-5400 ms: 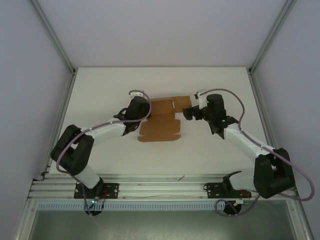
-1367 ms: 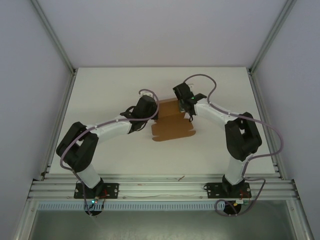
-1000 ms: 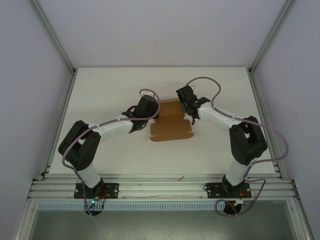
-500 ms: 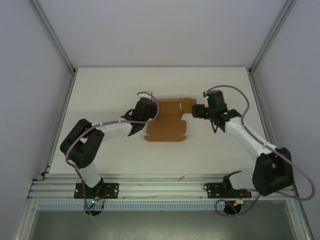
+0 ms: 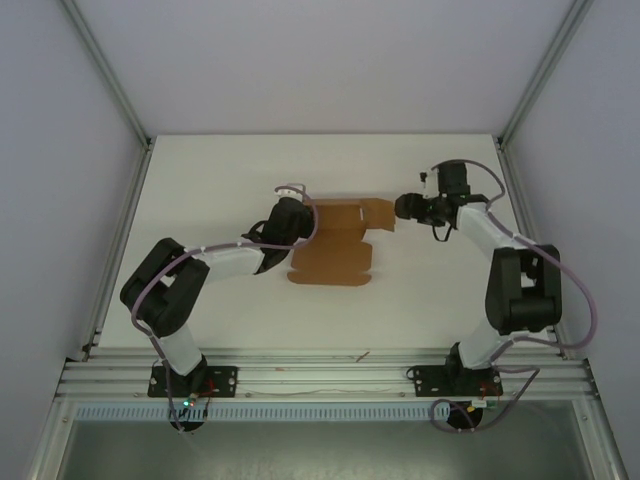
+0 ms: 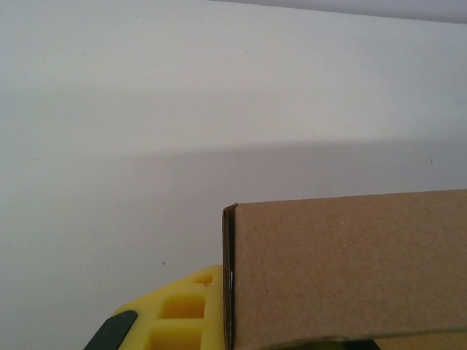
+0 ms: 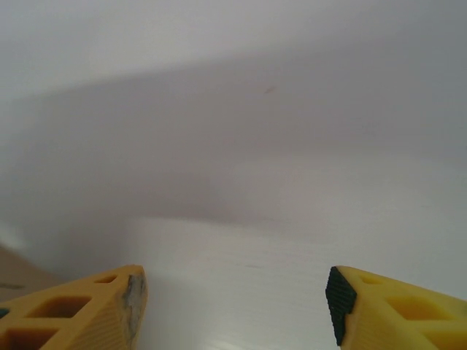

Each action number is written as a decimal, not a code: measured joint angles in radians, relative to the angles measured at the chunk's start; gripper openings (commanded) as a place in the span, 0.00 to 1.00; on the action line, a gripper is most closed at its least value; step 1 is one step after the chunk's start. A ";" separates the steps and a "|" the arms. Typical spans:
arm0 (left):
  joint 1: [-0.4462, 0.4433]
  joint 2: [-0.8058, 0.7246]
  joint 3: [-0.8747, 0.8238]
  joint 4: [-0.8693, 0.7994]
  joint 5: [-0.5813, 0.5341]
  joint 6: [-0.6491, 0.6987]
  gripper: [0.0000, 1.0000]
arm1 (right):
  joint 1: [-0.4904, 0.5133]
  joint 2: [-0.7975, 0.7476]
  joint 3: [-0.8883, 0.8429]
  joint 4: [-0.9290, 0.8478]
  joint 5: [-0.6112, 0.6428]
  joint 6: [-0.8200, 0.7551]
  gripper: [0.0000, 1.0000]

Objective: Assemble paper box

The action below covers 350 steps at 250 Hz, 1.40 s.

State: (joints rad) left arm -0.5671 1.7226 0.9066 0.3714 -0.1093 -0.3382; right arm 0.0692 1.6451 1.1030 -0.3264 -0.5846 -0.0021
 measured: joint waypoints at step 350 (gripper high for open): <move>-0.001 0.075 0.006 -0.002 -0.016 0.035 0.00 | 0.247 0.076 -0.078 0.092 -0.261 -0.147 0.46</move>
State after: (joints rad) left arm -0.5678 1.7977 0.9123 0.3691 -0.1253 -0.3027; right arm 0.3164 1.7214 1.0248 -0.2340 -0.8452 -0.1490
